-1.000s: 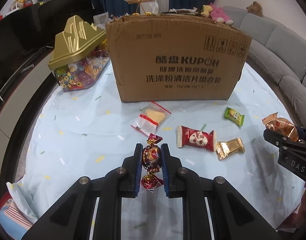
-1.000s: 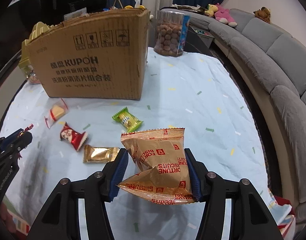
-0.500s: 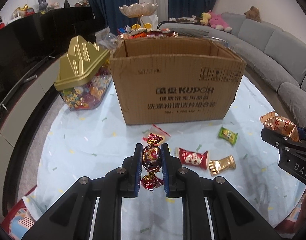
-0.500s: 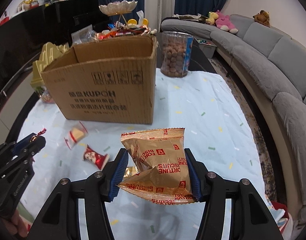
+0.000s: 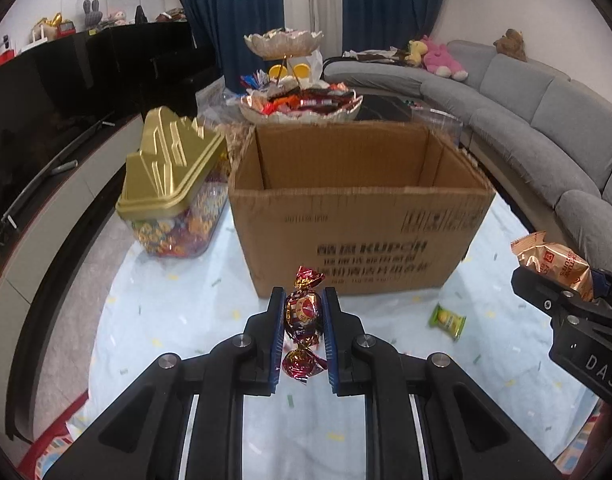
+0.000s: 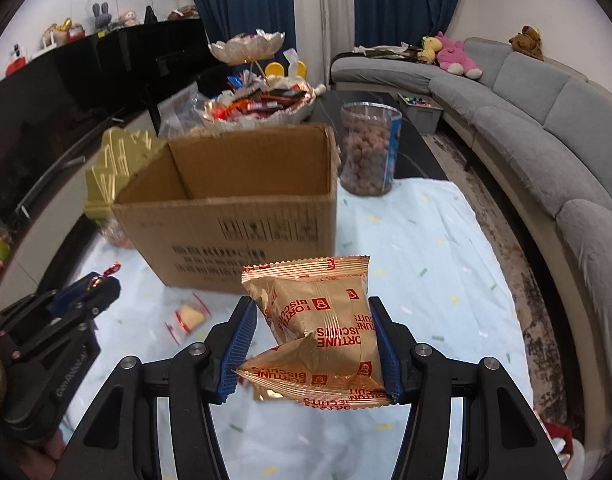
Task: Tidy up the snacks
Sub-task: 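Carry red candy in left tool and biscuit bag in right tool over box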
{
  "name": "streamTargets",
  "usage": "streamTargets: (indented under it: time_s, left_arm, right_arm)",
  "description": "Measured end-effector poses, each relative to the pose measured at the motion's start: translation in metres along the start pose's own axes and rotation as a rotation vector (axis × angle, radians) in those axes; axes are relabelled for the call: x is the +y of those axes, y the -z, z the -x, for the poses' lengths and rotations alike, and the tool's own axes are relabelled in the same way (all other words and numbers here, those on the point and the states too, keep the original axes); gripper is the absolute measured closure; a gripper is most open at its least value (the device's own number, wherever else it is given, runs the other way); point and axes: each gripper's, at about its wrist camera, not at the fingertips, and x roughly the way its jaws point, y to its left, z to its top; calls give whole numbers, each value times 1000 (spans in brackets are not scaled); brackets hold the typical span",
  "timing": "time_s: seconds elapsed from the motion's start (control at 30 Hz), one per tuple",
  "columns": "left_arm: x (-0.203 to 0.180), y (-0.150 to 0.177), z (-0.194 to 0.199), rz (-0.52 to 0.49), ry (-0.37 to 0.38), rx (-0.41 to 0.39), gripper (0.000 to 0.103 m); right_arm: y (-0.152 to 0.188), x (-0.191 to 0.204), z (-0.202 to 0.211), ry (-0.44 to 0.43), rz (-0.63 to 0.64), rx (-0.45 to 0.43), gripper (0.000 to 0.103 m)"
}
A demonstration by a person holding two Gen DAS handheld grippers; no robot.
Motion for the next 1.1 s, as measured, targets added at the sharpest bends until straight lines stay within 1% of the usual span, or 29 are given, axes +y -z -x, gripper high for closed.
streamTargets:
  time_s: [0.2, 0.4, 0.63, 0.97, 1.1]
  left_arm:
    - [-1, -26, 3, -6, 2, -30, 84]
    - [-1, -48, 1, -26, 6, -40, 84]
    - [6, -70, -5, -16, 11, -49, 84]
    - [11, -95, -11, -17, 12, -67, 84]
    - [12, -102, -20, -22, 17, -57, 84]
  right_arm:
    - [-25, 6, 6, -14, 1, -43, 46]
    - [-48, 12, 12, -31, 0, -79, 46]
    - [-75, 21, 11, -36, 21, -107, 46]
    - [-97, 26, 4, -32, 28, -122, 46]
    - [-104, 28, -4, -29, 36, -117, 46]
